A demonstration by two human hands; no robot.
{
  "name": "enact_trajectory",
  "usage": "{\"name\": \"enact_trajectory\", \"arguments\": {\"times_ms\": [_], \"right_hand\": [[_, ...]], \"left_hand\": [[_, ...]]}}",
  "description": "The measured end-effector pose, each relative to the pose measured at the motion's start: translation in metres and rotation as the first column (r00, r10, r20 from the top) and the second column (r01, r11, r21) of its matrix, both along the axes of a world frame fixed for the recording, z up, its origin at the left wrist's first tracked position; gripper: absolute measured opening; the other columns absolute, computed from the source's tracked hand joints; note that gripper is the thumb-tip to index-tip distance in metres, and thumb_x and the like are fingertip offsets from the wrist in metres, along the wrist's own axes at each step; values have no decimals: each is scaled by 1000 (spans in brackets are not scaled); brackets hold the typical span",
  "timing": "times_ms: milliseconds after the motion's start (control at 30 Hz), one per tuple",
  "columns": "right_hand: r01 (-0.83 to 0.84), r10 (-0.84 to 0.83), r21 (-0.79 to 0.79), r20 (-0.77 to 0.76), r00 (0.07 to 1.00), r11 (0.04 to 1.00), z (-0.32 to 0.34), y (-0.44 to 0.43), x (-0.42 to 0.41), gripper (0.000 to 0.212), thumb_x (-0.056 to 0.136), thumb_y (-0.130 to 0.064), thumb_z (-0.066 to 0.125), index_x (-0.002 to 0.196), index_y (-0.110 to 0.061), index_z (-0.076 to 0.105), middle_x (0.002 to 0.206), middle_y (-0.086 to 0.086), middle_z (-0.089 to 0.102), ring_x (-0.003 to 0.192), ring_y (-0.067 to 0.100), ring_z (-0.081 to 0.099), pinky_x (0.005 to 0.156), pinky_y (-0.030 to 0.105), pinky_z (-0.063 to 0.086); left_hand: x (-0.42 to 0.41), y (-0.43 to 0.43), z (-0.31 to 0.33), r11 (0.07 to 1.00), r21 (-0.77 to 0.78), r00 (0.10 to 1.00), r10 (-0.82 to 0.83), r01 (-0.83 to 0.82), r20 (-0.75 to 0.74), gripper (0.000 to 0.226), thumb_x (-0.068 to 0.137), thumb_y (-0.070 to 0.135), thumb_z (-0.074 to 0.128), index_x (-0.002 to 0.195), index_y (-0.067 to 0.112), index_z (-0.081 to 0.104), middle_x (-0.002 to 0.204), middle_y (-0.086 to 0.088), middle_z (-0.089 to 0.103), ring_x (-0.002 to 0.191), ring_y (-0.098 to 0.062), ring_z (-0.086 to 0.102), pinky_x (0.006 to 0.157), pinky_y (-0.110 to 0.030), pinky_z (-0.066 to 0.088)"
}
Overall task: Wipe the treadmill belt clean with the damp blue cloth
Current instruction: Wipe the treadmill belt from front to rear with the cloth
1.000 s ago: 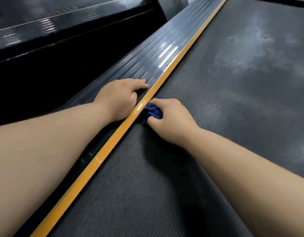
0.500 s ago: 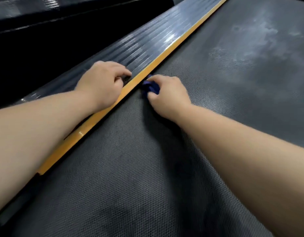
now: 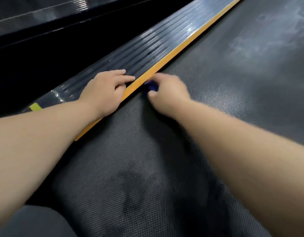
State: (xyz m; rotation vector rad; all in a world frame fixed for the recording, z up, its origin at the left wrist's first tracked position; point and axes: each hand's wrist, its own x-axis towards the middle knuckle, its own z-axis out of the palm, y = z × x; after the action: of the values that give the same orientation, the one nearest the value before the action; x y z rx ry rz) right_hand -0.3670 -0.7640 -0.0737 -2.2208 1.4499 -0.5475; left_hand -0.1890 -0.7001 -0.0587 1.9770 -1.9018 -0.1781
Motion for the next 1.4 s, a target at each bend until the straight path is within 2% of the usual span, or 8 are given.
{"name": "enact_trajectory", "arguments": {"times_ms": [167, 333, 500, 600, 767, 1067, 1267, 1400], "right_hand": [[-230, 219, -108, -109, 970, 967, 8, 31, -4, 35, 85, -34, 55, 119, -39, 58, 119, -6, 62, 116, 22, 52, 96, 37, 42], [235, -232, 15, -128, 964, 972, 7, -37, -32, 40, 84, -32, 55, 124, -33, 55, 124, 2, 61, 118, 28, 52, 100, 37, 42], [-66, 66, -42, -3, 998, 997, 0, 44, 15, 34, 78, -29, 54, 109, -38, 63, 113, -9, 65, 107, 24, 54, 92, 37, 46], [-226, 220, -72, -85, 972, 971, 6, 62, 15, 35, 83, -32, 53, 116, -43, 59, 124, -19, 58, 117, 18, 46, 96, 38, 38], [239, -238, 13, -41, 970, 971, 6, -15, -15, 34, 77, -30, 59, 109, -42, 64, 119, -11, 62, 117, 23, 52, 99, 40, 43], [-13, 6, -88, -80, 997, 996, 7, 61, 25, 44, 80, -16, 52, 118, -35, 63, 131, -19, 54, 117, 20, 44, 102, 40, 38], [322, -362, -172, -326, 873, 931, 18, 9, 1, 37, 91, -38, 47, 125, -27, 55, 132, 2, 45, 120, 29, 36, 97, 41, 33], [247, -254, -63, -308, 917, 967, 15, 16, -3, 45, 87, -41, 55, 127, -21, 52, 121, 6, 45, 114, 28, 38, 97, 38, 37]], "left_hand": [[2, -2, -1, 1000, -8, 998, 18, -19, -53, 39, 96, 21, 42, 126, 38, 59, 146, 10, 43, 138, -13, 33, 113, -37, 28], [5, -1, -5, 1000, 13, 998, 8, -8, -65, 40, 97, 23, 38, 127, 41, 56, 147, 13, 39, 139, -13, 28, 114, -41, 25], [2, -4, 2, 1000, 1, 997, 2, -2, -72, 39, 95, 20, 43, 125, 38, 59, 146, 9, 43, 136, -15, 34, 112, -37, 29], [0, -1, 5, 1000, -2, 996, 28, -28, -85, 38, 94, 21, 46, 124, 37, 61, 145, 9, 44, 134, -14, 37, 109, -33, 29], [2, 1, 5, 1000, -4, 996, -8, 8, -92, 36, 97, 22, 43, 126, 36, 59, 146, 9, 42, 135, -15, 35, 110, -37, 28], [4, -2, 3, 1000, 14, 997, -20, 21, -71, 39, 95, 22, 43, 129, 35, 57, 148, 5, 39, 137, -17, 32, 110, -41, 26], [7, -1, 5, 998, 34, 997, -54, 56, -55, 39, 97, 24, 40, 131, 36, 55, 149, 6, 37, 138, -18, 29, 111, -43, 22], [6, -1, 5, 998, 36, 997, -55, 57, -56, 38, 96, 24, 41, 129, 36, 56, 148, 7, 38, 137, -18, 29, 110, -43, 22]]}}
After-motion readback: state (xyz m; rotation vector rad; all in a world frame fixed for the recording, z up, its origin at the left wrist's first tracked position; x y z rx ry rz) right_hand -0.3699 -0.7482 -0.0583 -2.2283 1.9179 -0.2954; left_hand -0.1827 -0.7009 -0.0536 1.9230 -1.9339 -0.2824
